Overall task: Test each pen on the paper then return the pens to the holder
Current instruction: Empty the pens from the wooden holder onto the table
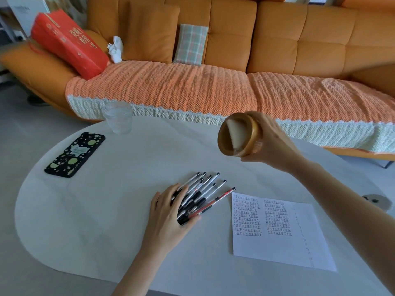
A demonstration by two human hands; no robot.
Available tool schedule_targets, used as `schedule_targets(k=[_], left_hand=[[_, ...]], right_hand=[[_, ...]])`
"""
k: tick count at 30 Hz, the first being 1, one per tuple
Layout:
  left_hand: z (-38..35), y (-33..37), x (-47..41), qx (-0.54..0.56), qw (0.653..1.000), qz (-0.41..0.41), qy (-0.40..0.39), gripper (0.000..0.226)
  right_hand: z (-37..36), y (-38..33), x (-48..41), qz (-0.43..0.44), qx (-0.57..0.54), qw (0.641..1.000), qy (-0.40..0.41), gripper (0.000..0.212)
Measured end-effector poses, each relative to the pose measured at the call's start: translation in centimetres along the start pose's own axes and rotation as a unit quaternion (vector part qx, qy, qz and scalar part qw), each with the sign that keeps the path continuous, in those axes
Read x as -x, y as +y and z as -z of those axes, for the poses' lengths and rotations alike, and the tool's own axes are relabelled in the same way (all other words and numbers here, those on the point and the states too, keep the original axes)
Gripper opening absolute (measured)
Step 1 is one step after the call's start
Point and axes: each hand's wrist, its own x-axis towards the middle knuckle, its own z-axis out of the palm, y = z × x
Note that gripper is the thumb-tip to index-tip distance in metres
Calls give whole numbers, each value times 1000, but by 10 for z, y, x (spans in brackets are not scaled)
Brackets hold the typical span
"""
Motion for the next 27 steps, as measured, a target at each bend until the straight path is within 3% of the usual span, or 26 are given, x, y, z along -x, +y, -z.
schedule_targets(k=[3,10,16,27], left_hand=[[-1,-1,1,2,1000,-3,-6,72],[-2,-2,0,-1,1000,1,-6,69],[0,0,0,-3,1000,1,-1,67],[2,-1,0,-5,1000,3,-18,82]], right_hand=[[-7,7,14,-100,-202,974,31,100],[-30,34,43,-248,-294,923,9,104],[-35,41,53,-287,-372,883,16,93],[-34,50,56,-305,-366,878,-45,117]])
